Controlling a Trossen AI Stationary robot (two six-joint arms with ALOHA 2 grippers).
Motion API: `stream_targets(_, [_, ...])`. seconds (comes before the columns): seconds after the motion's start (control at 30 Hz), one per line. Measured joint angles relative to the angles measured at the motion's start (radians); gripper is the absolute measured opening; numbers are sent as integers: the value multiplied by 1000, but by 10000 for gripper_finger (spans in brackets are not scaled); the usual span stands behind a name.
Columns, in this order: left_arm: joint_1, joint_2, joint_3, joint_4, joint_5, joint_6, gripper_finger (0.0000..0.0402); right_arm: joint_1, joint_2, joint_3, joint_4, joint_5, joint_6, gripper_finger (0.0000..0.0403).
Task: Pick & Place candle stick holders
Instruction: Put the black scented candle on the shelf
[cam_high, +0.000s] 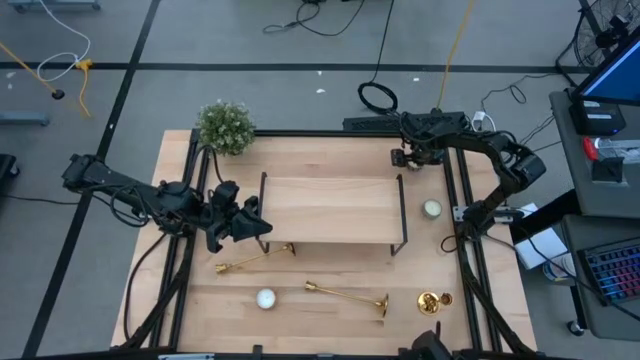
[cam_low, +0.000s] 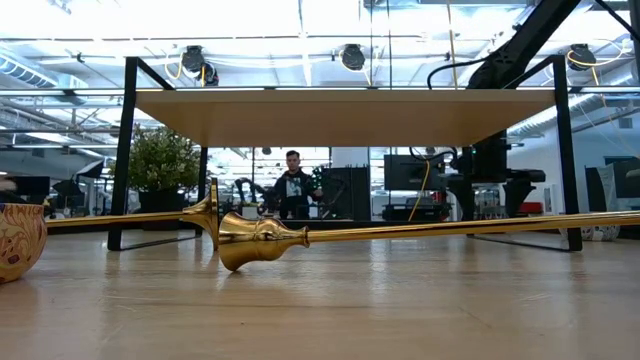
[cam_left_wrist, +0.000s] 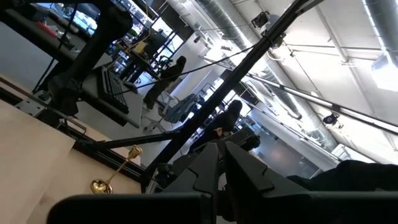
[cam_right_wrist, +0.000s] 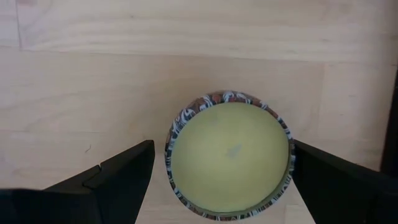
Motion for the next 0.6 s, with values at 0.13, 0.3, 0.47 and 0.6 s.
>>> stream_targets(0.13, [0, 0, 0, 0, 0, 2, 31, 0, 0, 0, -19, 0, 9, 357])
stream_targets(0.3, [0, 0, 0, 0, 0, 3, 31, 0, 0, 0, -20, 0, 5, 357])
stream_targets(0.47, [0, 0, 0, 0, 0, 2, 31, 0, 0, 0, -12, 0, 5, 339])
stream_targets(0.6, [0, 0, 0, 0, 0, 1, 31, 0, 0, 0, -11, 0, 3, 307])
